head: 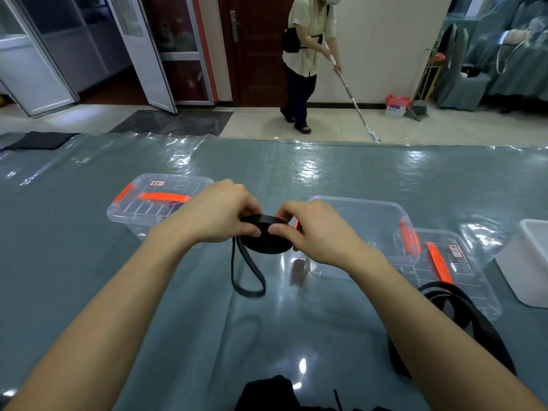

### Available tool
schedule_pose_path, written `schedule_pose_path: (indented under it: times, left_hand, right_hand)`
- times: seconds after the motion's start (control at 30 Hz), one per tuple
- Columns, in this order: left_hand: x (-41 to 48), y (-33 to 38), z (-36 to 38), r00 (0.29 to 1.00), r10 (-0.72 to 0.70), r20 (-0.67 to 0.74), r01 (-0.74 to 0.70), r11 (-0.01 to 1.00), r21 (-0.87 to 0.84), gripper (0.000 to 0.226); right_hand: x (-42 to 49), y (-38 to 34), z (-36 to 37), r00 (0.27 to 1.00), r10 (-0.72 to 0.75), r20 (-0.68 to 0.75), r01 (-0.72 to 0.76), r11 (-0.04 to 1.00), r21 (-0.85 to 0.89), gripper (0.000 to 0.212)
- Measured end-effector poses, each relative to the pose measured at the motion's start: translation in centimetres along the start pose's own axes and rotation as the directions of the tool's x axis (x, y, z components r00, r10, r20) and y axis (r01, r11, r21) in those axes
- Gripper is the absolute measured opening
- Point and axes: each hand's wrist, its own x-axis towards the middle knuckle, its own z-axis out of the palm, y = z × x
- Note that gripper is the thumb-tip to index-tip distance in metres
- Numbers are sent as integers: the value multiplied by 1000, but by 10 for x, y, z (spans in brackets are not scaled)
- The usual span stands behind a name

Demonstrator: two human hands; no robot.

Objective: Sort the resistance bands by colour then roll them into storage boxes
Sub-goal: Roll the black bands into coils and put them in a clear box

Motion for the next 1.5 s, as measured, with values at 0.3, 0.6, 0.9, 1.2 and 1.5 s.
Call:
schedule_pose_path:
  times: [0.3, 0.6, 0.9, 1.2, 1.5]
  left_hand:
    - [-2, 6, -4, 1000, 9, -3, -9, 1000, 14, 18]
    - [3, 11, -6, 997, 52, -66, -54, 998, -29, 20]
    - [-15, -3, 25, 937, -266, -225, -86, 449, -889, 24]
    - [-9, 22, 63, 857, -481, -185, -109, 181, -977, 35]
    - [-15, 5, 48, 985, -120, -128, 59, 914, -401, 15]
  right_hand:
    - [-2, 14, 6, 999, 50, -19, -49, 998, 40, 31]
    - [5, 4, -7, 996, 78, 39, -81, 993, 83, 19]
    - [-3, 9, -23, 960, 252, -122, -62, 615, 786, 16]
    - [-13, -1, 17, 918, 393, -47, -75, 289, 954, 23]
    - [-20, 19, -4, 962, 241, 127, -258, 954, 150, 54]
